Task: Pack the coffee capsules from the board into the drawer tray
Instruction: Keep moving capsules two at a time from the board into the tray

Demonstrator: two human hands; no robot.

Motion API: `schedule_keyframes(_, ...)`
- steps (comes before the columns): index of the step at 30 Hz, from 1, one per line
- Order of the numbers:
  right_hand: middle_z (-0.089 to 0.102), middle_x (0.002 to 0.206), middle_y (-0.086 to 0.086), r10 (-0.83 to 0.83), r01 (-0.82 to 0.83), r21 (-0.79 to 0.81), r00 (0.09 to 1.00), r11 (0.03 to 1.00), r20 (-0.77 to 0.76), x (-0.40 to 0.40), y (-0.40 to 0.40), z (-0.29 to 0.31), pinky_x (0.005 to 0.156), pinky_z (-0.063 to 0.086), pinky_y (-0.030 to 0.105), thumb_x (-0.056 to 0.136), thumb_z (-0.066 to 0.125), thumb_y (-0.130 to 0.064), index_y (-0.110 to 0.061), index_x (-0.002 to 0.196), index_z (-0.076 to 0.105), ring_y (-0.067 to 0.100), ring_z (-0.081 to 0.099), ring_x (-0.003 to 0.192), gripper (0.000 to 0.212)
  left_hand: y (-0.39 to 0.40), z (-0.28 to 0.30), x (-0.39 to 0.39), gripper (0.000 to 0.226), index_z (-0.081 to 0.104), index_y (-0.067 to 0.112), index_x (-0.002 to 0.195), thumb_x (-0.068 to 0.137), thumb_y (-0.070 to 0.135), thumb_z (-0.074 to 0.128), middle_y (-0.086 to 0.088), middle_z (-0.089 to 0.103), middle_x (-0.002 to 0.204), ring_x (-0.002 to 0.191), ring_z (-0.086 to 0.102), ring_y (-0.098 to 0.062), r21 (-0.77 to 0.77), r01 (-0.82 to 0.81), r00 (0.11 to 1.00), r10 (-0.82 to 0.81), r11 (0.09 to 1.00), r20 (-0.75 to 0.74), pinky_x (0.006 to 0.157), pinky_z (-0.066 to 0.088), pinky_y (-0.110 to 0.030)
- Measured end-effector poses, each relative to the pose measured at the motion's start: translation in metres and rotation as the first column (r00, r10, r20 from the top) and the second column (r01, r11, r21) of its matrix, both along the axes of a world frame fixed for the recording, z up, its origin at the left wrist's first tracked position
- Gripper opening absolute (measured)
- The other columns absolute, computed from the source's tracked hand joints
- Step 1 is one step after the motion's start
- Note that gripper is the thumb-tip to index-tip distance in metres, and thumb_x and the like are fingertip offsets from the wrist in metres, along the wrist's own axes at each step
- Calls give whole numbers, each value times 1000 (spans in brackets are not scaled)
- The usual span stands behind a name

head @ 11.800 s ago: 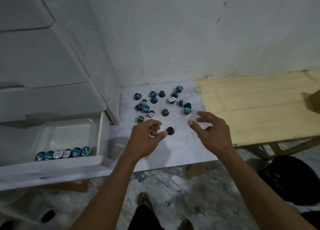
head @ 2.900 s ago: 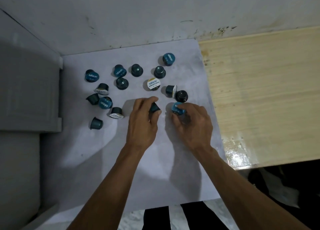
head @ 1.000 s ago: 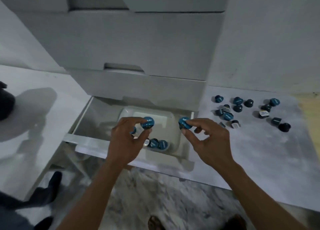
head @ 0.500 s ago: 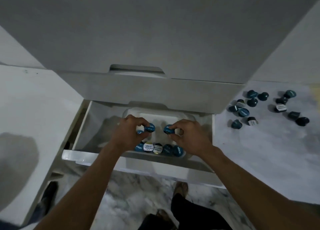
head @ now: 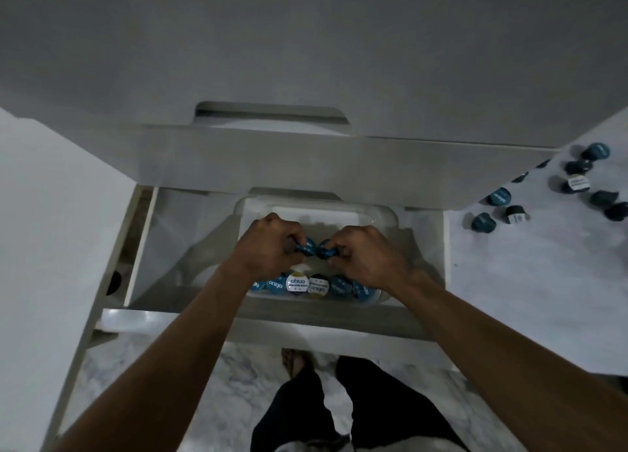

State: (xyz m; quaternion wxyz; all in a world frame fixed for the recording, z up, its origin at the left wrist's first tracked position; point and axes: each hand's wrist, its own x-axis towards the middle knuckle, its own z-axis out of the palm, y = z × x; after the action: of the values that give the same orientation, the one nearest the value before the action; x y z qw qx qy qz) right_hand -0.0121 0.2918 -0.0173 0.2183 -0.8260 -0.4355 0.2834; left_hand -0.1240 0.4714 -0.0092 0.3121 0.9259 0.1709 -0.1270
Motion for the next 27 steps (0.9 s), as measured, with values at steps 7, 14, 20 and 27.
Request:
schedule_keyframes(7, 69, 101, 2, -2, 2, 29, 1000, 1000, -21, -4, -2, -10, 75, 53, 30, 83, 72, -19, -20, 111, 71, 14, 62, 82, 29, 2, -9, -3, 26, 69, 30, 90, 68, 29, 84, -3, 65, 94, 86, 61, -18, -36, -12, 1000, 11, 999, -18, 78, 54, -36)
schedule_keyframes(14, 71, 104, 2, -11, 11, -1, 997, 1000, -70, -4, -6, -13, 77, 56, 30, 78, 74, -6, -17, 106, 71, 11, 62, 82, 30, -1, -5, -6, 25, 71, 25, 91, 68, 15, 76, 1, 69, 94, 92, 63, -18, -24, 9, 1000, -9, 1000, 5, 85, 52, -33)
schedule_keyframes(20, 73, 103, -2, -42, 40, -18, 994, 999, -102, -3, -6, -8, 78, 56, 23, 80, 63, -1, -19, 110, 70, 8, 65, 85, 36, -3, -5, -6, 21, 71, 24, 93, 73, 17, 69, 4, 69, 93, 94, 65, -16, -29, -1, 1000, 1, 1000, -9, 89, 52, -33)
schedule_keyframes(27, 73, 105, -2, -80, 80, -11, 988, 997, -129, -7, -4, -11, 85, 55, 24, 88, 63, -9, -18, 108, 72, 6, 65, 88, 24, -3, -8, -8, 16, 71, 23, 90, 76, 16, 70, 6, 71, 89, 88, 66, -12, -30, 18, 1000, -18, 999, 12, 87, 54, -33)
